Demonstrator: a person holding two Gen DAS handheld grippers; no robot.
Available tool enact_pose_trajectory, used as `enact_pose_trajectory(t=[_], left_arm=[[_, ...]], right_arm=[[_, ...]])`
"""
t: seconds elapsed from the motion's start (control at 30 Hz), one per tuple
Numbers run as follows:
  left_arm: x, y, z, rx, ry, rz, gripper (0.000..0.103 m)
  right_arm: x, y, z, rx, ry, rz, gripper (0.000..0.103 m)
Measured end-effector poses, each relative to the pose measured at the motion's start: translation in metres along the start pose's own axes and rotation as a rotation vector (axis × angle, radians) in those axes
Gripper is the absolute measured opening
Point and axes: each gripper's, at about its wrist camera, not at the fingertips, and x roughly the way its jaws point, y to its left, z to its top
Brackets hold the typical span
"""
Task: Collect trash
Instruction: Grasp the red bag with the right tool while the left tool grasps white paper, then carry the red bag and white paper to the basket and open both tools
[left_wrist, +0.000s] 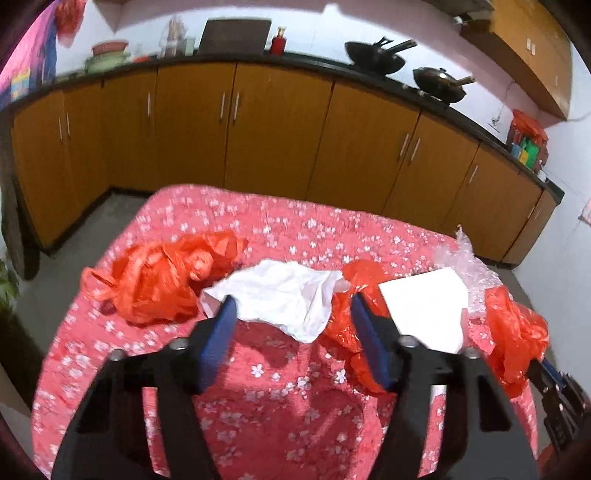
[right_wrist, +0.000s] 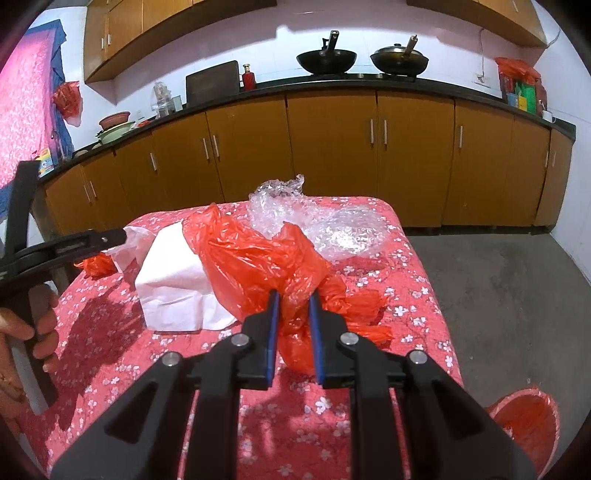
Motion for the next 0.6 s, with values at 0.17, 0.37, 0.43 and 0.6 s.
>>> enact_pose_trajectory(t=[0.17, 0.37, 0.43, 0.6], left_arm=[[0.006, 0.005, -0.004, -0.001, 0.022, -0.026, 0.001], [-0.017, 0.007, -0.011, 0.030, -0.020, -0.056, 0.000], [-0.022, 0.007, -0.013, 0.043, -0.027, -0.054, 0.000], [-0.034, 0.003, -0.018, 0.071, -0.043, -0.046, 0.000]], right_arm=[[-0.001, 0.000, 0.000, 0.002, -0.001, 0.001, 0.016], [-0.003, 0.000, 0.000, 0.000, -0.006, 0.001, 0.016], [-0.005, -0.001, 0.000, 0.003, -0.010, 0.000, 0.016], [-0.011, -0.002, 0.001, 0.020, -0.021, -0.005, 0.016]])
